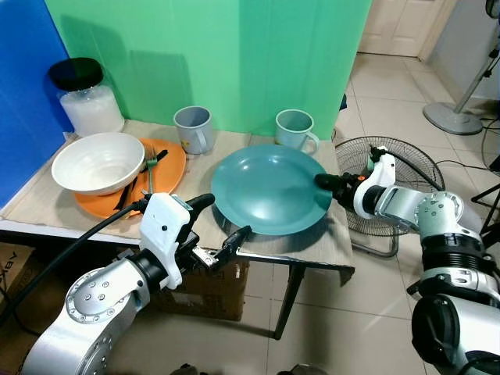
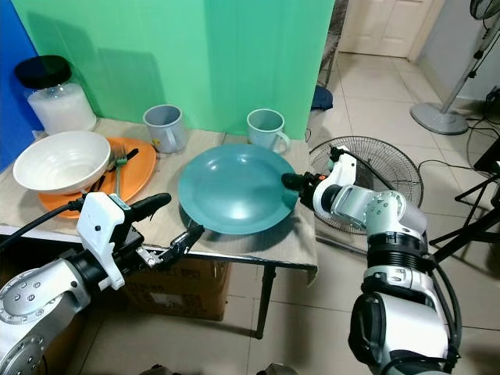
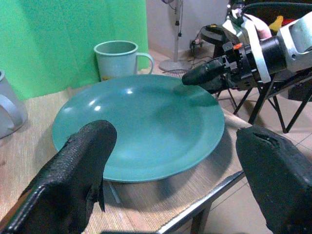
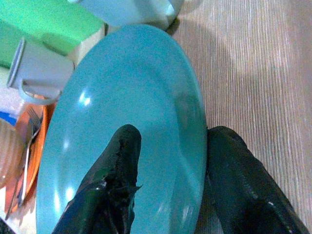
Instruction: Setting the table
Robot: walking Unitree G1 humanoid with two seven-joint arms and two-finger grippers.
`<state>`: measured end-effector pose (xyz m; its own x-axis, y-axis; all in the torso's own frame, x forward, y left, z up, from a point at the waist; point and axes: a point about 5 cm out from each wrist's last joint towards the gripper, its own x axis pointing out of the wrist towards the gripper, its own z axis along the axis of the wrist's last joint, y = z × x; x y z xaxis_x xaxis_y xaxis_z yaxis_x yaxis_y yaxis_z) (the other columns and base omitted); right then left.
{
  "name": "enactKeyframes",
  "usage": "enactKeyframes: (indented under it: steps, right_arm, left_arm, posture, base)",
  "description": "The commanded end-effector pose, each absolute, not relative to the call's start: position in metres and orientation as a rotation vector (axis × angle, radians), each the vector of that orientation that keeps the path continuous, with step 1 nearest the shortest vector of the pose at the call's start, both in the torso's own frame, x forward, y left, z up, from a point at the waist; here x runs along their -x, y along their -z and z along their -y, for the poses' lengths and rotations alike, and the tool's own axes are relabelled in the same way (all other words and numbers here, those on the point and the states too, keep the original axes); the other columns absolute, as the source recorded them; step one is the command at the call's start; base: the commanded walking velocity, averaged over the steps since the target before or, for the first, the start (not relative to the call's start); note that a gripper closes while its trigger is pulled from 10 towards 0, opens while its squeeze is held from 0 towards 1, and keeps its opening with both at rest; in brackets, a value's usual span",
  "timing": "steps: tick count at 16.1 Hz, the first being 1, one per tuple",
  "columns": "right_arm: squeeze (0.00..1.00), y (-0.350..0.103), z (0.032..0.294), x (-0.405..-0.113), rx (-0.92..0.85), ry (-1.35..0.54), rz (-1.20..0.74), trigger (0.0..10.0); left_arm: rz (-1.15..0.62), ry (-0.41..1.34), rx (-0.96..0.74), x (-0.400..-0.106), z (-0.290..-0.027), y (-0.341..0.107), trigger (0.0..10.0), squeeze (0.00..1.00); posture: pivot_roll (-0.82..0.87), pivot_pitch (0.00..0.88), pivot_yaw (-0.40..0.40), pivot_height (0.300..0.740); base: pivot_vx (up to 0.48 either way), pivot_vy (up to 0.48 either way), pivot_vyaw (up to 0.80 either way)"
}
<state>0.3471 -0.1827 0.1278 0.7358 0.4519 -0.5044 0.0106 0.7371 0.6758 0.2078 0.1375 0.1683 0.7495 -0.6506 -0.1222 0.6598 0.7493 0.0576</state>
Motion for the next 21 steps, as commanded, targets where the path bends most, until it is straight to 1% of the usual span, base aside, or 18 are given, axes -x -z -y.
enactKeyframes:
  steps: [1, 5, 6, 7, 17, 21]
  right_arm:
    - [0.00, -0.133, 0.177, -0.347, -0.677, -0.309, -0.726, 10.0]
    - [0.00, -0.117, 0.171, -0.340, -0.671, -0.308, -0.789, 10.0]
    - [0.00, -0.113, 0.169, -0.337, -0.682, -0.313, -0.803, 9.1]
    - [0.00, -0.111, 0.169, -0.336, -0.693, -0.318, -0.809, 0.0]
    - [0.00, -0.115, 0.172, -0.336, -0.740, -0.322, -0.799, 0.0]
    - [0.00, -0.120, 0.173, -0.336, -0.808, -0.353, -0.764, 0.0]
  left_arm:
    - [-0.101, 0.718, -0.099, -0.208, -0.139, -0.168, 10.0, 0.00]
    - [-0.105, 0.721, -0.098, -0.207, -0.139, -0.168, 10.0, 0.00]
    - [-0.105, 0.722, -0.099, -0.207, -0.138, -0.168, 10.0, 0.00]
    - [-0.105, 0.723, -0.100, -0.208, -0.138, -0.168, 10.0, 0.00]
    - [-0.101, 0.728, -0.104, -0.208, -0.138, -0.168, 10.0, 0.00]
    - [-0.100, 0.724, -0.100, -0.207, -0.138, -0.168, 10.0, 0.00]
  posture:
    - [-0.03, 0.042, -0.007, 0.740]
    - [-0.03, 0.042, -0.007, 0.740]
    - [-0.03, 0.042, -0.007, 0.740]
    - [-0.03, 0.042, -0.006, 0.740]
    - [-0.04, 0.042, -0.004, 0.740]
    - [-0.03, 0.036, -0.002, 0.740]
  base:
    - [0.000, 0.000, 0.00]
    - [0.000, 0.000, 0.00]
    - [0.000, 0.000, 0.00]
    - [0.000, 0.000, 0.00]
    - [0.000, 0.000, 0.00]
    - [0.000, 0.000, 0.00]
